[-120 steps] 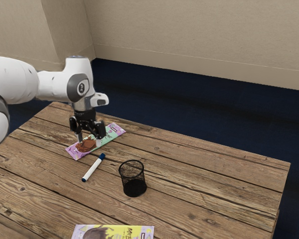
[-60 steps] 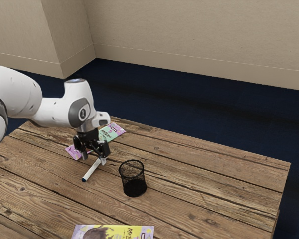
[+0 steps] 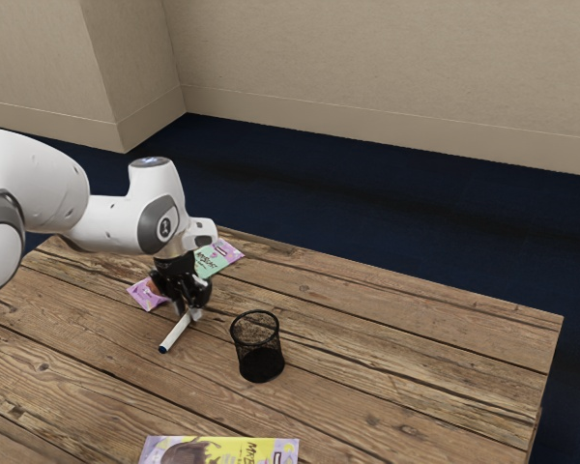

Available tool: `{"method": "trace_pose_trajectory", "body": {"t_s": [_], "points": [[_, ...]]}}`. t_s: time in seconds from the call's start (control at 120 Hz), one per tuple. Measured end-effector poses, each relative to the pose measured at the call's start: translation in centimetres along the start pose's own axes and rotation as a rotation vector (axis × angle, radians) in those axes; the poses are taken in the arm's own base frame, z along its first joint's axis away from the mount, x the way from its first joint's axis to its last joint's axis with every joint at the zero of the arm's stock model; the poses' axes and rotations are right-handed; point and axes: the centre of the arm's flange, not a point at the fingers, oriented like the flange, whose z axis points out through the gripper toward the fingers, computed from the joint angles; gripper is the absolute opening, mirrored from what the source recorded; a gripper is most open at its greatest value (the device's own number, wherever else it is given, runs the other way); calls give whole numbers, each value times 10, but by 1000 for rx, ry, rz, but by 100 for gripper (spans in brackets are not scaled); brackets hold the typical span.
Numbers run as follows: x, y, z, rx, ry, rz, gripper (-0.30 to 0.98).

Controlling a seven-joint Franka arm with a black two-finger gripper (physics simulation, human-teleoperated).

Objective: Put the marker into the pen holder.

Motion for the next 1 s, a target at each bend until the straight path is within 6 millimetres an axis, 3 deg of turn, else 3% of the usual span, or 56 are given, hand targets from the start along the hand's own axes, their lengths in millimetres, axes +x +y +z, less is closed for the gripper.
{"method": "trace_pose_trajectory", "body": {"t_s": [0.15, 0.308, 0.383, 0.442, 0.525, 0.6, 0.658, 0.708, 0.758, 0.808, 1.0], "points": [[1, 0, 3, 3, 3, 4, 6], [2, 2, 7, 12, 7, 9, -1], [2, 2, 9, 14, 6, 8, 6], [2, 1, 9, 16, 6, 6, 18], [2, 1, 9, 16, 6, 5, 20], [2, 1, 9, 22, 6, 1, 33], [3, 1, 7, 26, 9, -5, 36], [3, 0, 6, 22, 15, -9, 32], [3, 1, 5, 15, 19, -8, 9], [3, 1, 5, 14, 20, -6, -3], [4, 1, 1, 25, 27, -8, -9]]}}
